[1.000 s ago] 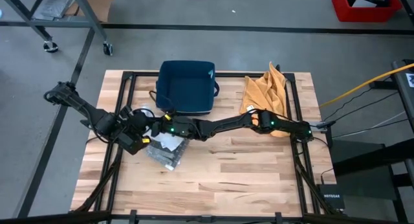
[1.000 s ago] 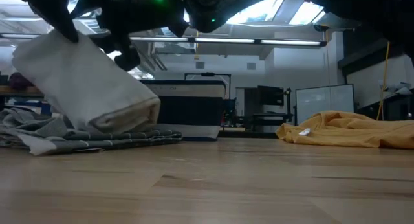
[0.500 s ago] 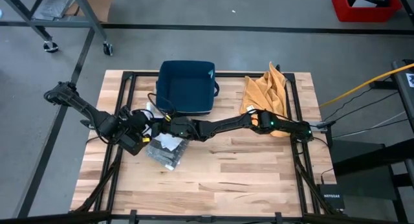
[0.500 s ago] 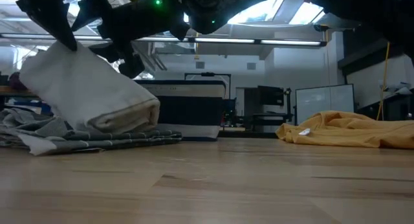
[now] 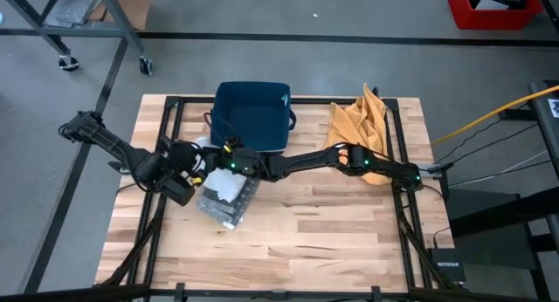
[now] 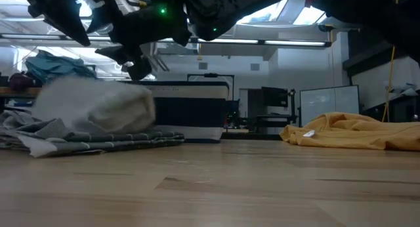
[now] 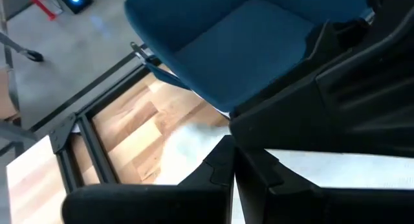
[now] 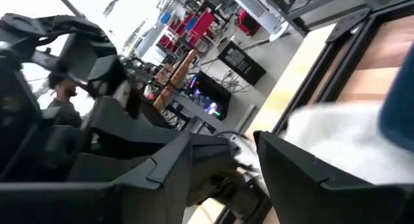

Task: Fold towel
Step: Stack the folded white patterned towel on top of the folded gray patterned towel

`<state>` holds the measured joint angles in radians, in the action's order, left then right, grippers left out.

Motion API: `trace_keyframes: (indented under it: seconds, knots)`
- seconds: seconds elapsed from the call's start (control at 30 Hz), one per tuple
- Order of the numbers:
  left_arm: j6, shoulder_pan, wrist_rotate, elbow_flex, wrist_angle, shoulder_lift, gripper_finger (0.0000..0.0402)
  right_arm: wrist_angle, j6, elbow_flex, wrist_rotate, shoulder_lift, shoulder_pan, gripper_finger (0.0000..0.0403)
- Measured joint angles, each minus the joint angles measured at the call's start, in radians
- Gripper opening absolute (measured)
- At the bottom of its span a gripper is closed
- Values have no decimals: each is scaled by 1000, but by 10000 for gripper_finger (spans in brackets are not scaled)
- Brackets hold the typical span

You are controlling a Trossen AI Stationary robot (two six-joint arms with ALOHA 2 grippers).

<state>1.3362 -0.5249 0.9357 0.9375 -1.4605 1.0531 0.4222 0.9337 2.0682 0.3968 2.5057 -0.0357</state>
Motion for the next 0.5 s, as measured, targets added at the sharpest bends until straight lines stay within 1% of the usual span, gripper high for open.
trace_keyframes:
  seconds: [0.13, 0.27, 0.4, 0.5]
  knots:
    - [0, 20, 11, 0, -7, 0, 4, -1, 0, -1, 12, 0, 3, 177]
    - [1, 24, 60, 0, -25, -4, 4, 16, -6, -1, 30, 0, 7, 177]
    - [-1, 17, 115, 10, -24, -42, 4, 83, -63, -1, 19, -5, 16, 177]
    - [1, 10, 174, 27, -47, -95, 4, 77, -147, -1, -22, -31, 25, 177]
